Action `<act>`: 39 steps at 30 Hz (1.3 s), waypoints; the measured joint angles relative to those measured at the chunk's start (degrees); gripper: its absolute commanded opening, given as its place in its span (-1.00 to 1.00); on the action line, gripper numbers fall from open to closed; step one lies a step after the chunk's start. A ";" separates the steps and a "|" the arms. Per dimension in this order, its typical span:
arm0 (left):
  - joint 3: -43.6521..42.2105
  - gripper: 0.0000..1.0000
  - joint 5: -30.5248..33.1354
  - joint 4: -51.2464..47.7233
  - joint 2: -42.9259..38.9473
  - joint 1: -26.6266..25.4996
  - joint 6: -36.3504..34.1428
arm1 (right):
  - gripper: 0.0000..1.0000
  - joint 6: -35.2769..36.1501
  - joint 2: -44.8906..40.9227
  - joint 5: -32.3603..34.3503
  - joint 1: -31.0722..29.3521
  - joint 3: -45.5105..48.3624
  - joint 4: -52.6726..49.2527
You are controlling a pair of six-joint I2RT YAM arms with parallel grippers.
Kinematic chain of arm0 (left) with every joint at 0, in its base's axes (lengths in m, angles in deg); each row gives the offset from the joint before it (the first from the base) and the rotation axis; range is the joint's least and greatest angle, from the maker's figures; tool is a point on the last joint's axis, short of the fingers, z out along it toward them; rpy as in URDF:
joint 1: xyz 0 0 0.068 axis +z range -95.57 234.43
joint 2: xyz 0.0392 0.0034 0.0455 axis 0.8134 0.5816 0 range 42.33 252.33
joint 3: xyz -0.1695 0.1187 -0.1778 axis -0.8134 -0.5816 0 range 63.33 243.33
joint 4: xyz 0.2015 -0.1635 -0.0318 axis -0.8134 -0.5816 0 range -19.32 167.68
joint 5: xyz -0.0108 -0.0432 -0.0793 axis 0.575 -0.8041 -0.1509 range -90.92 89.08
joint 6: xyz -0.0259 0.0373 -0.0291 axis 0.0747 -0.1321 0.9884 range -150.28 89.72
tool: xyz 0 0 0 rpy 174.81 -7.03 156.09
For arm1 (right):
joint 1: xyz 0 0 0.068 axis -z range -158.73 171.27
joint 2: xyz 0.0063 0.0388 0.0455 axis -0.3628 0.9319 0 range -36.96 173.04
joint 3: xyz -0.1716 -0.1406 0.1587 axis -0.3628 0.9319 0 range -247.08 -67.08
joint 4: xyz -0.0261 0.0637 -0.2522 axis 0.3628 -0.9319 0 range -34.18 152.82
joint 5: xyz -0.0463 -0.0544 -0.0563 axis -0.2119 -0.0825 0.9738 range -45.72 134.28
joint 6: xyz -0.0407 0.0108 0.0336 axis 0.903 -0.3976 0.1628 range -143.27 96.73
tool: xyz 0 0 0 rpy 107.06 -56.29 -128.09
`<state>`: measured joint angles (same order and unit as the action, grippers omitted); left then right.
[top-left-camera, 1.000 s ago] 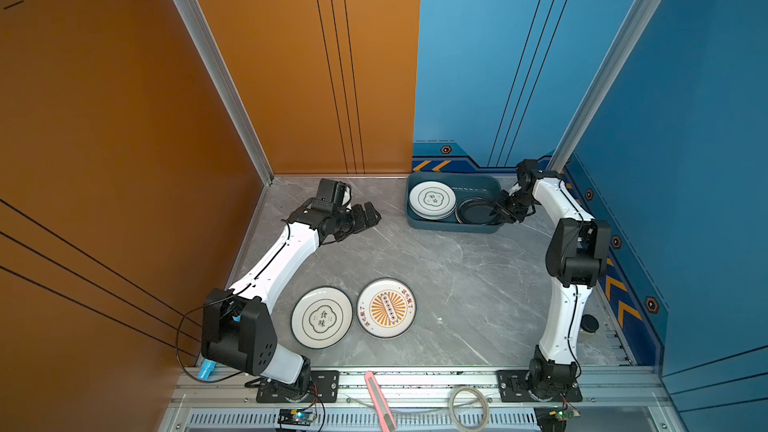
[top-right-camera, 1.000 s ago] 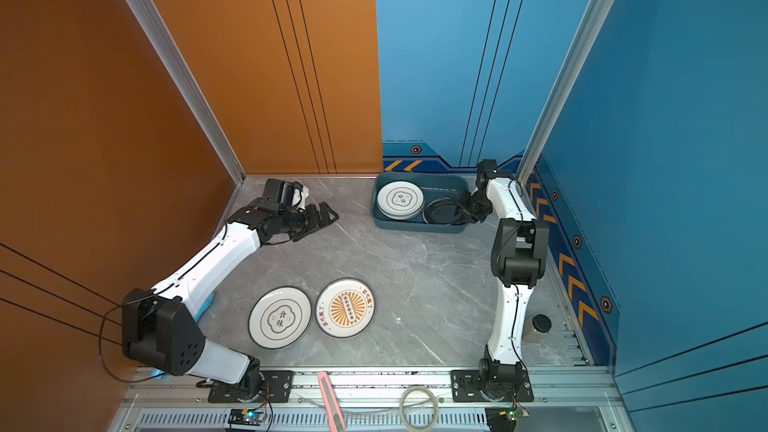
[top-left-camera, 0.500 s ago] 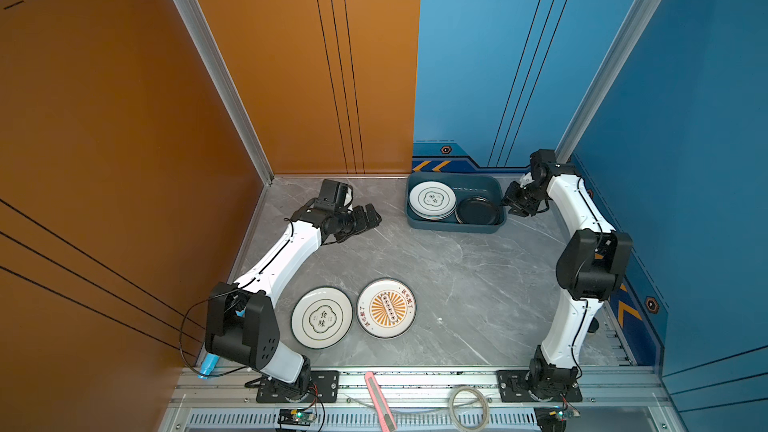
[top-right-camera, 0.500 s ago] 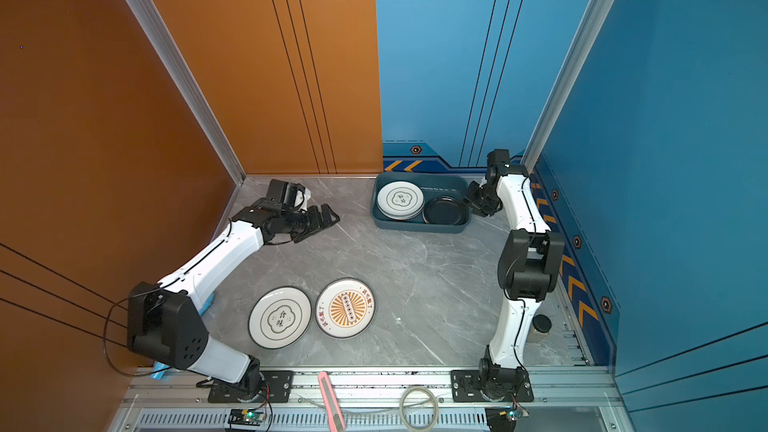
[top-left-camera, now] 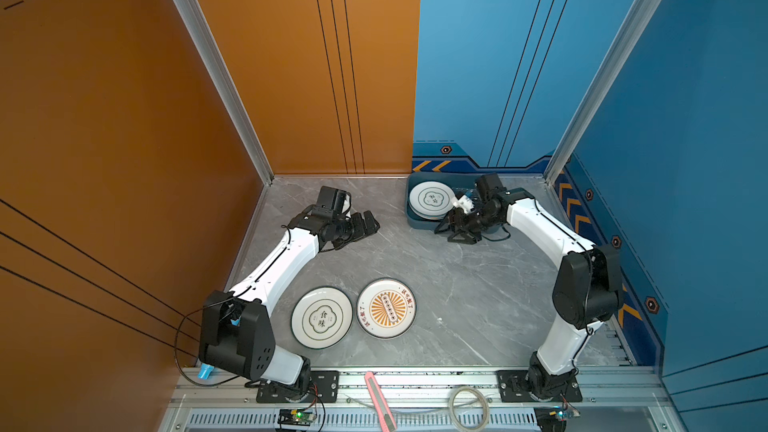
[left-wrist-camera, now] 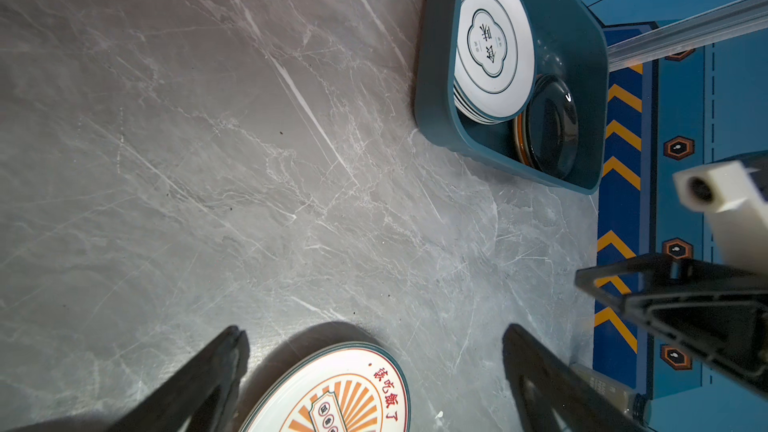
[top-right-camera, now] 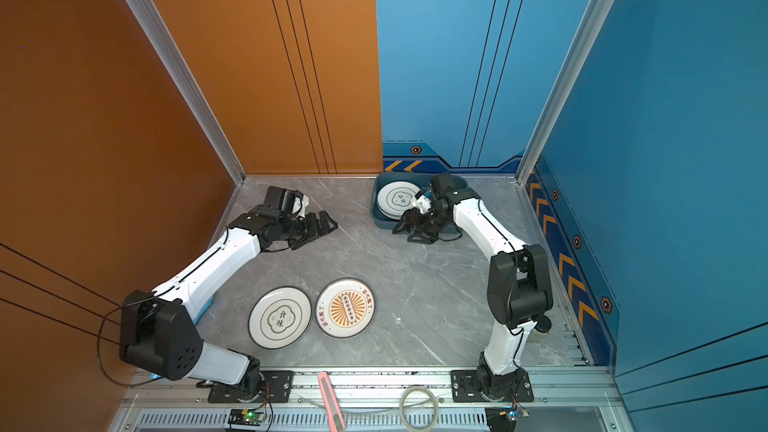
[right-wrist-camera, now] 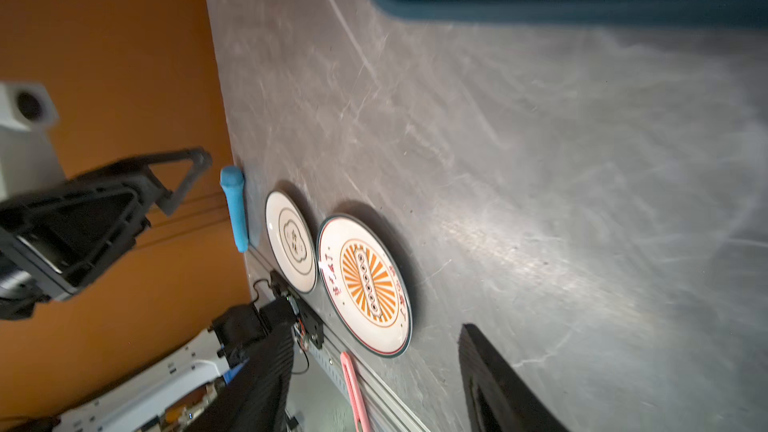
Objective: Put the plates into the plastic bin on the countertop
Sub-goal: 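Move the right gripper out of the bin toward the plates on the table, then grasp the sunburst plate's edge with the right gripper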
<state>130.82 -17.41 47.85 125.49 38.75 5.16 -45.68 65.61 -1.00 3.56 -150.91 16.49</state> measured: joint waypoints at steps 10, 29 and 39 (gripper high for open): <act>-4.96 0.96 0.04 -0.04 -5.53 0.00 1.88 | 0.24 2.14 -2.10 -2.73 -8.26 12.85 5.55; -9.66 0.96 3.04 -1.14 -11.54 -2.78 6.25 | 0.07 3.04 6.88 -5.46 -12.37 16.00 14.32; -9.66 0.96 3.26 -1.27 -11.34 -2.78 6.23 | -0.12 2.89 11.61 -5.79 -15.96 15.19 15.56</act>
<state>121.16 -14.15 46.59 114.14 35.98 11.39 -42.80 77.21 -6.79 -12.40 -135.72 32.05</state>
